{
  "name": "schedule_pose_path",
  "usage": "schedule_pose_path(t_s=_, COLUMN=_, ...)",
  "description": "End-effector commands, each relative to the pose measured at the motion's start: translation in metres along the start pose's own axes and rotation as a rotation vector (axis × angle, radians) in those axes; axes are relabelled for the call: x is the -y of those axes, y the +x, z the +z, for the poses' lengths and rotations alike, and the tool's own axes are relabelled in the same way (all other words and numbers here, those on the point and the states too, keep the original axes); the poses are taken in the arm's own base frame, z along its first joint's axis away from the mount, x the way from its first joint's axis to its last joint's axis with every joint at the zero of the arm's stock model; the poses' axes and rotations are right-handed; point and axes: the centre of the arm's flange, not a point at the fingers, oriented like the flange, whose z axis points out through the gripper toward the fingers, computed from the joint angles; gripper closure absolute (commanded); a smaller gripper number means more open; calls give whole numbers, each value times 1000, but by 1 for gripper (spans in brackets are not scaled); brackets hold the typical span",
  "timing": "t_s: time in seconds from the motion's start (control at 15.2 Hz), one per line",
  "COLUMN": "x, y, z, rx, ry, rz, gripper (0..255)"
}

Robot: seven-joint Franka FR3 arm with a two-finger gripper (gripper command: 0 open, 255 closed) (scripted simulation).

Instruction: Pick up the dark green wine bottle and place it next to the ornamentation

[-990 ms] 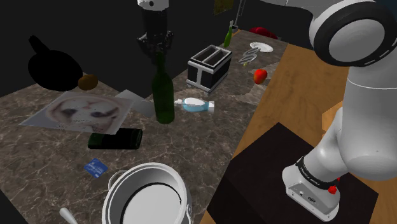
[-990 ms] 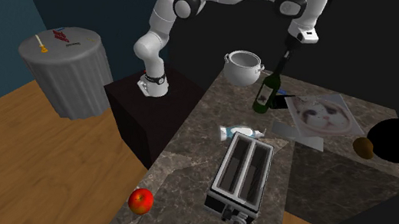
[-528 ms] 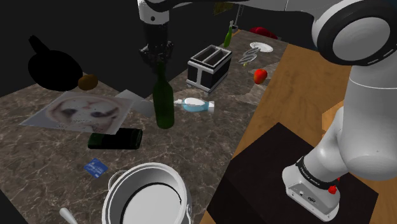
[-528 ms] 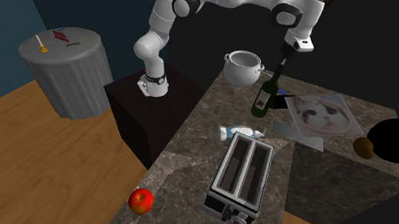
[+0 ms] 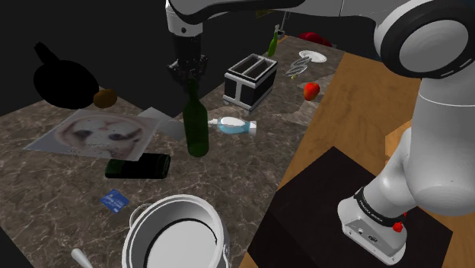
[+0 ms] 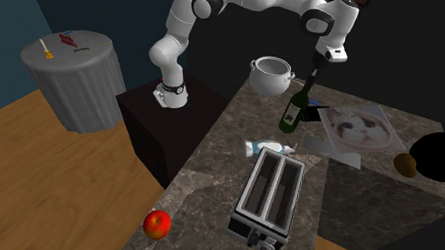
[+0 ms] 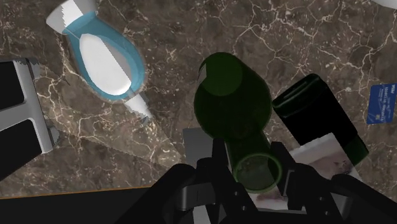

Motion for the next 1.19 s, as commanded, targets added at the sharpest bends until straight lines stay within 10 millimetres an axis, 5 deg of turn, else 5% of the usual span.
schedule_pose_path(t_s=0.0, x=0, y=0, z=0, rx=-1, ry=0, rz=0, gripper=255)
schedule_pose_path(t_s=0.07, x=0, y=0, z=0, rx=-1, ry=0, rz=0, gripper=0)
schedule_pose_path(t_s=0.4, x=0, y=0, z=0, rx=-1, ry=0, rz=0, gripper=0)
schedule_pose_path(t_s=0.66, x=0, y=0, z=-50, rx=-1, ry=0, rz=0, gripper=0)
schedule_pose_path(t_s=1.12, x=0, y=0, z=-50, rx=-1, ry=0, rz=0, gripper=0)
